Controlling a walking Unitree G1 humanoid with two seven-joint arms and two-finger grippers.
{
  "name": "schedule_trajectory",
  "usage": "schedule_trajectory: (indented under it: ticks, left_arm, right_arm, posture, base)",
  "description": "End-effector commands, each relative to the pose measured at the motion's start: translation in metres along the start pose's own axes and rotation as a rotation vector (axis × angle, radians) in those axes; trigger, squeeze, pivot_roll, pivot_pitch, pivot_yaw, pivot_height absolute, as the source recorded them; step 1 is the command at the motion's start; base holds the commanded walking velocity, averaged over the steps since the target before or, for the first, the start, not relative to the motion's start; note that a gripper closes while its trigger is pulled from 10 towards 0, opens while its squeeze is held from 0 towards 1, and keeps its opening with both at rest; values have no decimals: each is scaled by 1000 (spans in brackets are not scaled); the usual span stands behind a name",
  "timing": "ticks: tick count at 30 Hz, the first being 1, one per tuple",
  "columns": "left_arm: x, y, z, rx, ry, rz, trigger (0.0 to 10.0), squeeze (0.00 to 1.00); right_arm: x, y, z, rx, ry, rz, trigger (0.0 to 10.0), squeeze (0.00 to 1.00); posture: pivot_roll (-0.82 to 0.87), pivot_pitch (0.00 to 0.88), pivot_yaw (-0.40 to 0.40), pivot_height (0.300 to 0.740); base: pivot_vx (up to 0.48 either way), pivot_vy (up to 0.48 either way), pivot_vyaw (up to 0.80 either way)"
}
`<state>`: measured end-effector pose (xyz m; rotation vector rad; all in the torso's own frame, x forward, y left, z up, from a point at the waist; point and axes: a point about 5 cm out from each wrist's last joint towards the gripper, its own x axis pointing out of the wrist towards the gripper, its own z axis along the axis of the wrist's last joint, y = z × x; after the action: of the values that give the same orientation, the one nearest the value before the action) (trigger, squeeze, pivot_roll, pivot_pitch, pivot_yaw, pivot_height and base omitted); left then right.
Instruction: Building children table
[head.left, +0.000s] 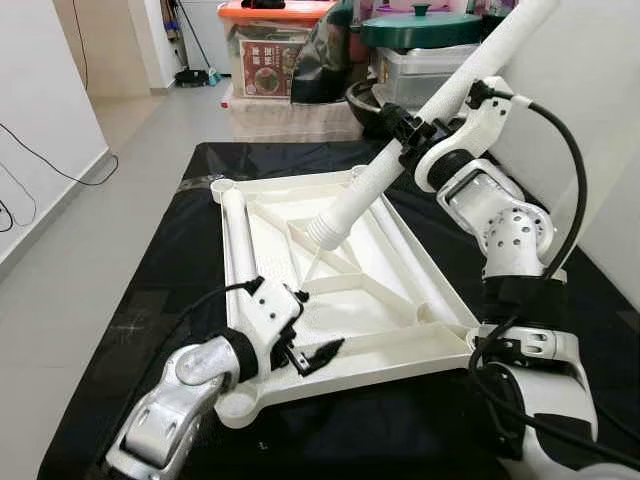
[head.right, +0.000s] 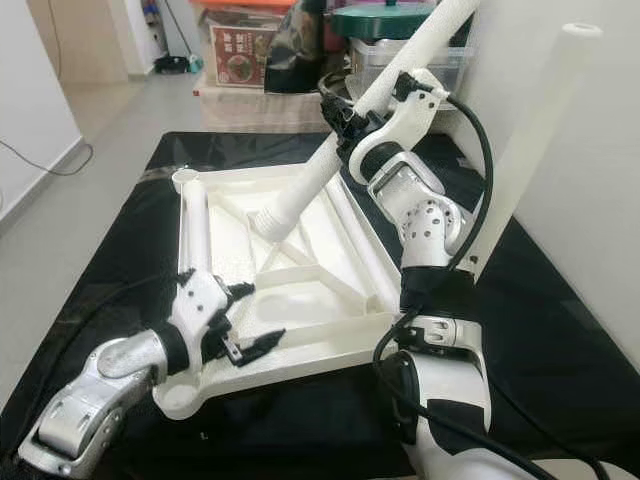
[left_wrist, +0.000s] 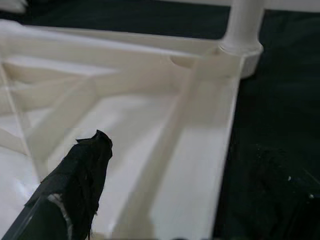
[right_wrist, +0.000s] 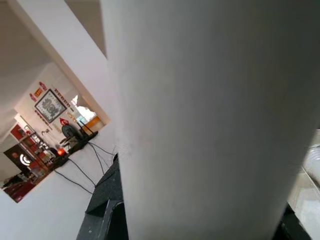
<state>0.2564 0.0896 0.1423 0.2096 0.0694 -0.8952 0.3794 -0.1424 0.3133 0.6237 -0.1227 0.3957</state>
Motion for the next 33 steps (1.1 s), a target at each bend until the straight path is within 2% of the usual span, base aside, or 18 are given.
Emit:
schedule_trajectory:
  ticks: [1,12,15,18,20,25,33]
  left_arm:
    - [-3,1,-2,2,20,-7,10000,0]
    - [-8,4,-3,-35,9,-12,10000,0]
    - [-8,8,-2,-57,-15,37,10000,0]
    - [-7,21,-1,-88,-42,173,10000,0]
    - [-7,25,-1,-99,-46,206,10000,0]
    - [-9,29,-2,-132,-57,245,10000,0]
    - [-10,27,-4,-142,-51,224,10000,0]
  right_arm:
    - [1,4,4,-4,-15,26,0,0]
    - [2,2,-4,-38,16,62,0,0]
    - [0,1,-8,-59,26,61,0,0]
    - [-3,-4,-10,-93,25,35,0,0]
    - [-4,-5,-11,-98,24,26,0,0]
    - [-8,-9,-15,-98,24,14,0,0]
    - [-13,-8,-19,-114,29,50,0,0]
  posture:
    - [-51,0,-46,740]
    - [-58,0,-36,740]
    - [-58,0,-38,740]
    - [-56,0,-42,740]
    - [-56,0,-42,740]
    - [-56,0,-41,740]
    - [-59,0,-39,740]
  base:
    - [0,0,0]
    - [0,0,0]
    - [0,0,0]
    - [0,0,0]
    - [0,0,0]
    - [0,0,0]
    - [0,0,0]
